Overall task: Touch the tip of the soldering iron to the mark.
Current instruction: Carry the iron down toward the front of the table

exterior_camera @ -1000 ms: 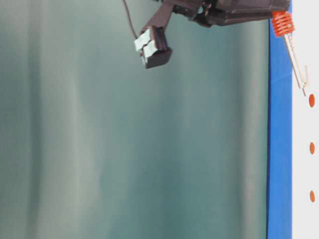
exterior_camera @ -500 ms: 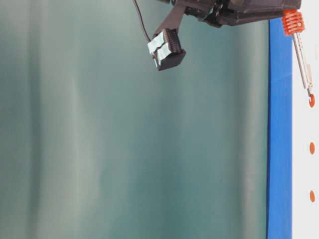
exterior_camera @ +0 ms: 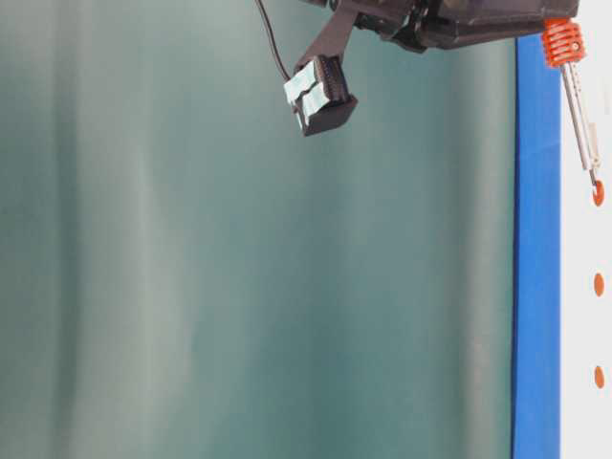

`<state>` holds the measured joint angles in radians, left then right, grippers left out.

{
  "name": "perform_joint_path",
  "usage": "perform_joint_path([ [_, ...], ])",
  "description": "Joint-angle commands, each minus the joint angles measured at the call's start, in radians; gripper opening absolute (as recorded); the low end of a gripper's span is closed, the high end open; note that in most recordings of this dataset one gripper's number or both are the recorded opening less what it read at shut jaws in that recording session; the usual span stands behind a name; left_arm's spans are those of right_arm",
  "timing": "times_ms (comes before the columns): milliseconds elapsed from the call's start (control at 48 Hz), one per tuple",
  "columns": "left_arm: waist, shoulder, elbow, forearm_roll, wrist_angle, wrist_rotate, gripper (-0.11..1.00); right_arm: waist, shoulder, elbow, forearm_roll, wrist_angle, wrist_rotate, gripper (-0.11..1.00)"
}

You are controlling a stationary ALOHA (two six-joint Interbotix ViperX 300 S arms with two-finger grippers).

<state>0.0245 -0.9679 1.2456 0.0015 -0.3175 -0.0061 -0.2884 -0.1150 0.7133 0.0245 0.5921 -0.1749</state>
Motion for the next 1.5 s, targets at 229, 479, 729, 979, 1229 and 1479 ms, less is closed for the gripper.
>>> perform_joint_path([
  [229, 0.003, 0.005, -0.012, 0.0, -0.009, 0.0, 0.0, 0.002, -0.009, -0.011, 0.002, -0.006, -0.002, 0.06],
  [479, 0.003, 0.003, -0.012, 0.0, -0.009, 0.0, 0.0, 0.002, -0.011, -0.009, 0.002, -0.011, -0.002, 0.06],
  [729, 0.003, 0.005, -0.012, 0.0, -0.009, 0.0, 0.0, 0.002, -0.009, -0.009, 0.002, -0.009, -0.002, 0.06],
  [979, 0.002, 0.003, -0.014, 0.0, -0.009, -0.002, 0.0, 0.002, -0.048, -0.023, -0.002, 0.014, -0.003, 0.06],
  [1229, 0.003, 0.005, -0.014, 0.0, -0.009, -0.002, 0.0, 0.002, -0.164, -0.092, -0.02, 0.132, -0.002, 0.06],
  [1479, 0.003, 0.005, -0.014, 0.0, -0.009, -0.002, 0.0, 0.002, -0.247, -0.176, -0.054, 0.259, -0.002, 0.06],
])
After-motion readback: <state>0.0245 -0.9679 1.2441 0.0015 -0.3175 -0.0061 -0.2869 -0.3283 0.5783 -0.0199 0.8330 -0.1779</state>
